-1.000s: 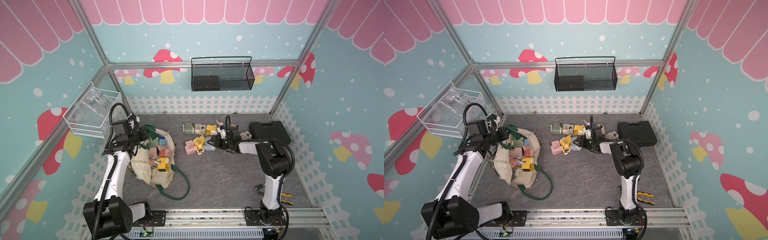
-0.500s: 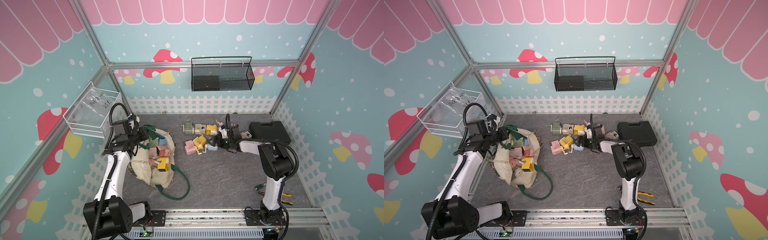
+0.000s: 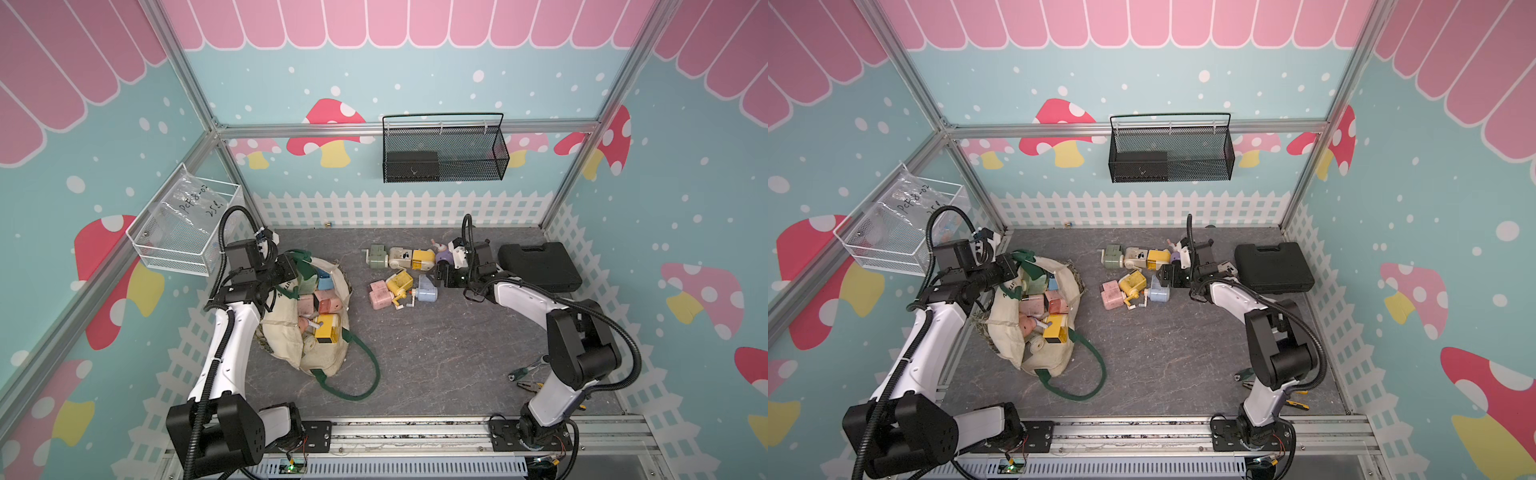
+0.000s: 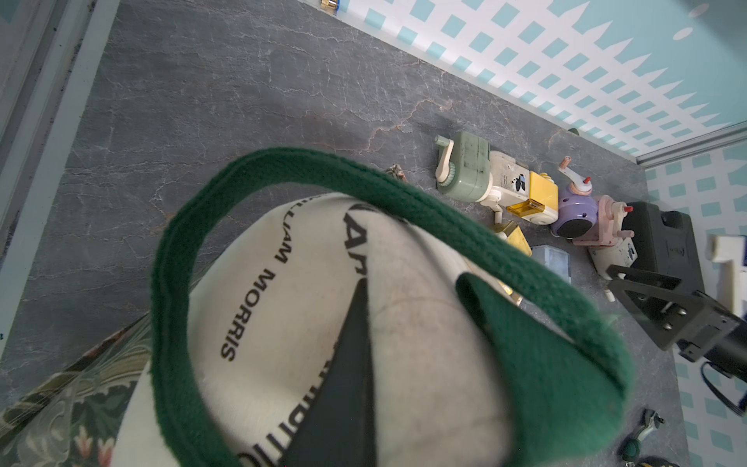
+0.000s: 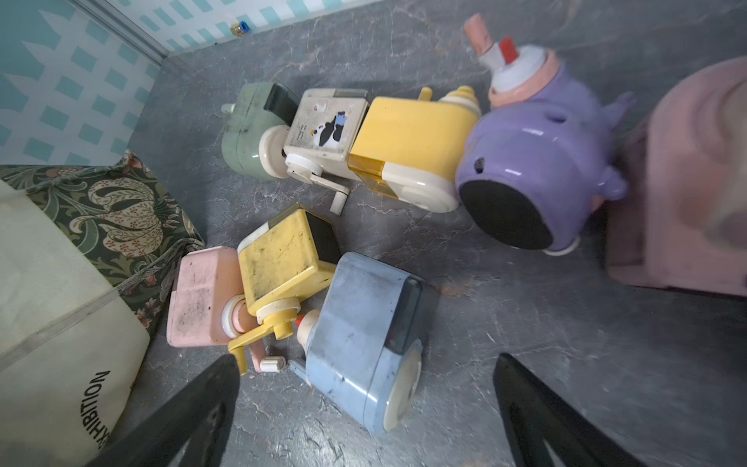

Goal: Take out the pencil sharpeners from the tote bags
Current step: Place the pencil sharpener at the center of the board.

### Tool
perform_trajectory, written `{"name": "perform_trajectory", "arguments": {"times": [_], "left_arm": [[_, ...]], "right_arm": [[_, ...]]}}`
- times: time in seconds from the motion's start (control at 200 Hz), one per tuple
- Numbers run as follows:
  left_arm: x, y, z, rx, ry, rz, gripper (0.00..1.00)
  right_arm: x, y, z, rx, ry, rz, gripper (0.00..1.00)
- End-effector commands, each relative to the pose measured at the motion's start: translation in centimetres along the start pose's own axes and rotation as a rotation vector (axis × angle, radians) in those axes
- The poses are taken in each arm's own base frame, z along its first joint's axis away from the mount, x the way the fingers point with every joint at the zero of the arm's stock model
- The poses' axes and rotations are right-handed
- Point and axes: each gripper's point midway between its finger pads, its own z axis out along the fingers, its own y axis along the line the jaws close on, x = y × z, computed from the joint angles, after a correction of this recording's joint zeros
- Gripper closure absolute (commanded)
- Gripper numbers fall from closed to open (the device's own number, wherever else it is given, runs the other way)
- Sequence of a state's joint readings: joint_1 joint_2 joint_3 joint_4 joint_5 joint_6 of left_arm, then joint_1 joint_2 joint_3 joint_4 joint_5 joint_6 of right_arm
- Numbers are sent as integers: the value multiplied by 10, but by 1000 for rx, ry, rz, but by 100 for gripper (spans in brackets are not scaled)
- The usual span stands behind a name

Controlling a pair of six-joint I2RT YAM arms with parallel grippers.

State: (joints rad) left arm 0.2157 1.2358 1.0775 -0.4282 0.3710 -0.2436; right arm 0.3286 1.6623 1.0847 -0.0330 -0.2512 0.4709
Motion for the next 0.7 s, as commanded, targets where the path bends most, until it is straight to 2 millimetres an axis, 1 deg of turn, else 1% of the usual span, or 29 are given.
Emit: {"name": "perform_trajectory", "arguments": {"times": [0.0,0.085,0.16,0.22,0.265,0.29,0.4,0.465,0.52,0.545,0.62,0.695], "left_arm": [[-31,-18,-11,63,-104,46,100],[-32,-18,-11,65,-106,45,100],[-32,-18,-11,64,-106,44,100],[-31,-18,-11,65,-104,43,100],[-32,-18,-12,65,-107,44,100],[-32,-18,-12,65,-107,44,100],[-32,-18,-11,66,-105,41,100],[-31,-18,-11,67,-104,41,100],[-32,-19,-11,69,-103,40,100],[-31,-19,-10,70,-102,38,100],[-32,-20,-10,75,-101,36,100],[-32,-20,-11,75,-102,37,100]], "right_arm": [[-18,-12,-34,133,-102,-85,1],[-30,-29,-66,262,-206,-72,0],[-33,-44,-91,357,-282,-43,0],[-32,-46,-102,368,-321,-42,1],[-30,-45,-105,349,-332,-37,1],[-30,-42,-106,330,-333,-33,4],[-26,-25,-105,225,-318,-27,19],[-25,-6,-106,124,-315,-50,27],[-26,12,-109,25,-319,-79,40],[-27,21,-112,-13,-324,-93,44],[-30,41,-119,-101,-344,-85,50],[-34,74,-125,-216,-356,-117,50]]}}
